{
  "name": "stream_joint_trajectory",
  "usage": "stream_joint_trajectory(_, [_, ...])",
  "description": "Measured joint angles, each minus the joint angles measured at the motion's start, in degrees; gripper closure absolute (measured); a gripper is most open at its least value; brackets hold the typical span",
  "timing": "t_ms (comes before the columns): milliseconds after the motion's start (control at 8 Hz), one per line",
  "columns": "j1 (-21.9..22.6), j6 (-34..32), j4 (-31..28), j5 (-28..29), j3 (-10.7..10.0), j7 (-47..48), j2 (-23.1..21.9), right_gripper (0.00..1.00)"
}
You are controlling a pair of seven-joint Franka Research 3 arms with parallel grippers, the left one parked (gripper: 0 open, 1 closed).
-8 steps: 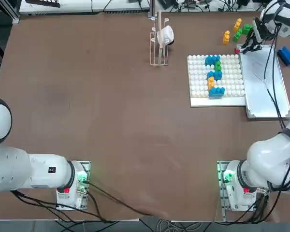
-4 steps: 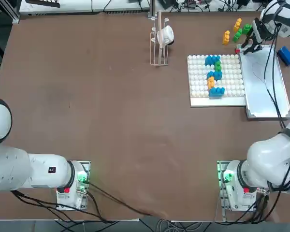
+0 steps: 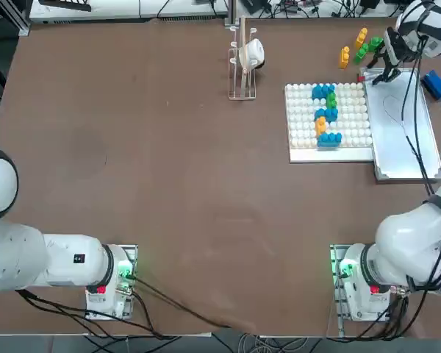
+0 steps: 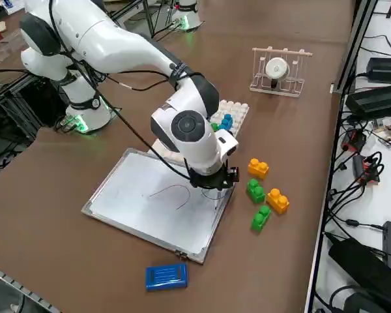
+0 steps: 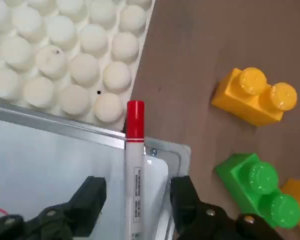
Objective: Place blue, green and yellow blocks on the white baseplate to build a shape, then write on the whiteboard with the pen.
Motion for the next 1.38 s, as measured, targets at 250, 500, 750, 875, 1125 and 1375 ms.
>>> stream_joint_trajectory(250, [0.03,-1.28,0.30,0.00,-0.03,0.00,-1.01,0.00])
stream_joint_trajectory(500, [0.34,-4.70,0.56,0.00,-0.66,0.88,-4.06,0.00])
stream_joint_trajectory(750, [0.61,-10.21,0.70,-0.11,-1.78,7.13,-8.41,0.00])
stream_joint_trajectory(875, [0.84,-12.23,0.67,-0.65,-1.90,11.58,-10.77,0.00])
stream_joint_trajectory(1125, [2.56,-16.96,0.57,-2.64,-1.91,27.26,-15.98,0.00])
stream_joint_trajectory(1375, [5.16,-21.55,0.08,-4.09,-1.90,45.60,-21.18,0.00])
